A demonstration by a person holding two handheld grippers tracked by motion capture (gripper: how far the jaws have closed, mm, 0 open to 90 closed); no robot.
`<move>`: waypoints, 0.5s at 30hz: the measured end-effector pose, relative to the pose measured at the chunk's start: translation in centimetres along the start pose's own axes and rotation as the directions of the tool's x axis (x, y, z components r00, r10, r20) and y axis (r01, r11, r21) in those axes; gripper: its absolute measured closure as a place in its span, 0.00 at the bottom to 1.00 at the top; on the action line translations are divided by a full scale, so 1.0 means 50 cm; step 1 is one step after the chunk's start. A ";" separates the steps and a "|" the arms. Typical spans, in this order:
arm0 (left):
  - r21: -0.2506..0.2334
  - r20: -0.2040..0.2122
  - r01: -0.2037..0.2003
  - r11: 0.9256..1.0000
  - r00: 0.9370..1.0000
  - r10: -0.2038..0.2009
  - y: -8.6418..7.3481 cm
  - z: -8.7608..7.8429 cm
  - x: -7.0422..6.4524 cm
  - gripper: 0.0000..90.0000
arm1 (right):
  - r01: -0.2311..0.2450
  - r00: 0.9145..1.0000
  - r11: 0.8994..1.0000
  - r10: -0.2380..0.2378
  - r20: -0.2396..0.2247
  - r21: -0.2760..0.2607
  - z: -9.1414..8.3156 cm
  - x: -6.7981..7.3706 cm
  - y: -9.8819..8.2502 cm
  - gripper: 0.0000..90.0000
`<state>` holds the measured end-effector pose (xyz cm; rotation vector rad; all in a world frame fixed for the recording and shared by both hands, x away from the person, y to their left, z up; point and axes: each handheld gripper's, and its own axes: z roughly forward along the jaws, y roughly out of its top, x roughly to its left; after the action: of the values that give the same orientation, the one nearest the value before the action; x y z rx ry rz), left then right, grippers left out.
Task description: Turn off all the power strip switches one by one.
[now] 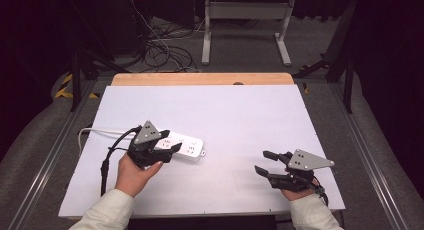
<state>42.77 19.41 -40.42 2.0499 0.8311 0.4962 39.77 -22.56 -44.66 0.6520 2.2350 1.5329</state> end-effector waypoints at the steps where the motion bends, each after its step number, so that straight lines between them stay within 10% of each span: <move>1: 0.000 0.000 0.000 1.000 1.000 0.000 0.000 0.000 0.000 0.45 | 0.002 1.000 1.000 -0.002 -0.001 0.001 0.000 0.000 0.000 0.47; 15: 0.041 0.016 -0.015 0.999 1.000 0.014 0.038 0.047 -0.001 0.51 | 0.004 1.000 1.000 -0.004 -0.010 -0.006 -0.001 -0.001 0.000 0.47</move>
<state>44.86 17.25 -40.17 2.0959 0.8238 0.4744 39.79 -22.63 -44.66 0.6391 2.2369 1.5432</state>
